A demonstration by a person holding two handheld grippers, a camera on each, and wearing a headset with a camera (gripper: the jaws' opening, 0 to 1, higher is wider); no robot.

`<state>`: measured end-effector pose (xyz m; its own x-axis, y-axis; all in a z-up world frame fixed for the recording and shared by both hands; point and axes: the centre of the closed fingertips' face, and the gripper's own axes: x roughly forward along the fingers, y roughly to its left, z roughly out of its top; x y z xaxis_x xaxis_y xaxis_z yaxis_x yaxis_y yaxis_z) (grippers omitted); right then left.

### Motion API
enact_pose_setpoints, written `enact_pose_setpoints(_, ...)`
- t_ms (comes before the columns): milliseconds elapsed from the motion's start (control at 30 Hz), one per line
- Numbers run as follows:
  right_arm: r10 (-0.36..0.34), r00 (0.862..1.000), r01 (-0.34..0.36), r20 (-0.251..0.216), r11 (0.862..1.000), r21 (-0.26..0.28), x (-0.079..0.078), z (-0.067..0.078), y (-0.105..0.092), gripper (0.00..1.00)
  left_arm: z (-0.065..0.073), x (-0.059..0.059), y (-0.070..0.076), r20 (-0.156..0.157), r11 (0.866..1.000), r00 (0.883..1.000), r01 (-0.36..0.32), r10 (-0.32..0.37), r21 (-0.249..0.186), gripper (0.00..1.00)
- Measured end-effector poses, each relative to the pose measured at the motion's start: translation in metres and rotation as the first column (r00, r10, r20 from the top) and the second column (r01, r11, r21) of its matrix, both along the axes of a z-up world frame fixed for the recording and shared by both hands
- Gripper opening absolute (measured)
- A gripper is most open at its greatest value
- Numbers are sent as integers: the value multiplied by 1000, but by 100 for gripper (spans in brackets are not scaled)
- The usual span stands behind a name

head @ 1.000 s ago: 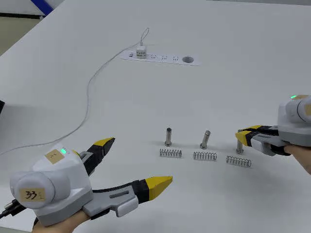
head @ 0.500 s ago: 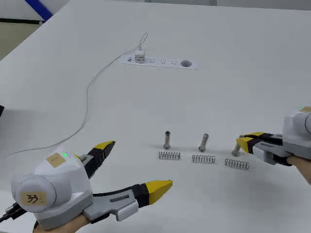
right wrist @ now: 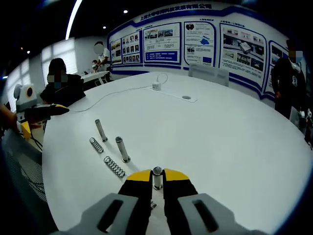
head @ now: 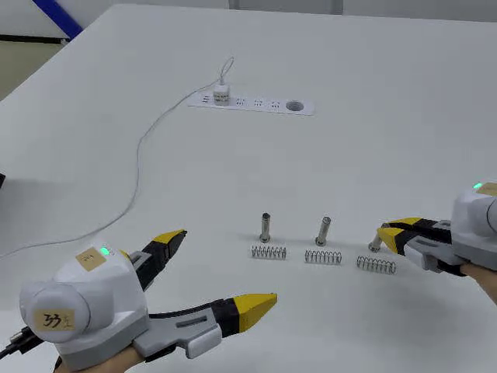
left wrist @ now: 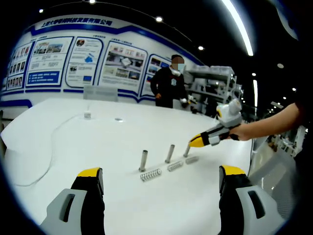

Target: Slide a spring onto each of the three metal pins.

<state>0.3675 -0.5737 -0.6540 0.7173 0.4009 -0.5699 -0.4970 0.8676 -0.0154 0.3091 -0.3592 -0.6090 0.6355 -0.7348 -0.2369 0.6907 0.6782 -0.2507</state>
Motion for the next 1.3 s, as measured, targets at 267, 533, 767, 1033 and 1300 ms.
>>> enact_pose_setpoints(267, -19, 1000, 18, 14, 999, 31, 2, 8, -6, 13, -2, -3, -4, -4, 1000, 1000, 24, -24, 9, 100)
enact_pose_setpoints(533, 8, 1000, -7, -10, 999, 48, -11, 2, -8, 18, -2, -6, -8, -7, 999, 999, 46, -46, 13, 99)
enact_pose_setpoints(767, 142, 989, -142, -40, 990, 3, -29, -13, 1, 19, -4, -8, -9, -10, 998, 998, 54, -54, 18, 99)
enact_pose_setpoints(1033, 228, 969, -232, -91, 972, -35, -30, -33, 0, 20, 2, -2, -9, 5, 999, 999, 41, -41, 14, 99)
enact_pose_setpoints(1300, 265, 957, -270, -119, 962, -35, -35, -39, 3, 20, 3, 1, -11, -3, 999, 999, 37, -37, -6, 99)
